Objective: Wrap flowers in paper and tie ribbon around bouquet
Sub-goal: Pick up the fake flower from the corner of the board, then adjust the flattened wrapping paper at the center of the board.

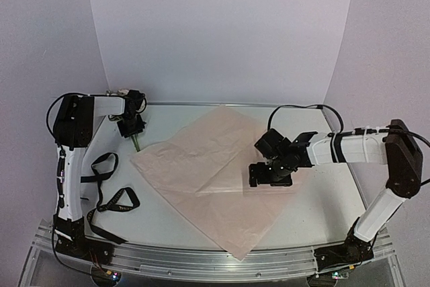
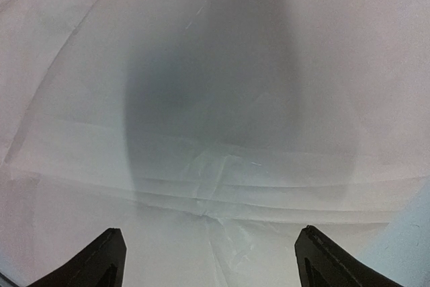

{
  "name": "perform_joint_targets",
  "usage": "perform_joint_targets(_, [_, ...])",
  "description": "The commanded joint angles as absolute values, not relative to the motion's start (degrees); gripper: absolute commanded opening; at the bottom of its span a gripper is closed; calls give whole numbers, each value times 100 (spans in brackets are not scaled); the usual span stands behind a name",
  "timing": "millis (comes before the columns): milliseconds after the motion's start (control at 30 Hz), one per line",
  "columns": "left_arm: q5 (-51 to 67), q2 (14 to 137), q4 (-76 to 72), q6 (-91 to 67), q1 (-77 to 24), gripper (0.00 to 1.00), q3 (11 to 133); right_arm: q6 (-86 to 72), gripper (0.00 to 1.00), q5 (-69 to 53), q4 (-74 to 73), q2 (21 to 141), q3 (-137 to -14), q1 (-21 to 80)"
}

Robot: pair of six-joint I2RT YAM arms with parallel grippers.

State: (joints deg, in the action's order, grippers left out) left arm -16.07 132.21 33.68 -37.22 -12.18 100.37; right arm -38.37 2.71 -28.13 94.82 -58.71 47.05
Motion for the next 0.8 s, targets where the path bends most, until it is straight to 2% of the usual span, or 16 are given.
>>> perform_joint_targets(0, [-1173,13243,3012,-3573,-1213,20,9787,-3806,90,661,-2847,9678,-5906,4886])
perform_joint_targets(133, [-1405,13071,2849,-3214,-1210,1,9700,-3877,90,998,-2980,9955,-6028,5137])
perform_joint_targets(167, [-1472,12994,2808,-3115,-1211,0,9681,-3925,90,1097,-3001,10007,-6040,5194])
perform_joint_targets(467, [-1801,12165,2367,-1872,-1266,0,9689,-4332,83,1522,-3167,10425,-6178,5622])
perform_joint_targets(767, [-1671,11542,2235,-909,-1442,0,9909,-4708,78,1189,-3343,10743,-6179,6022])
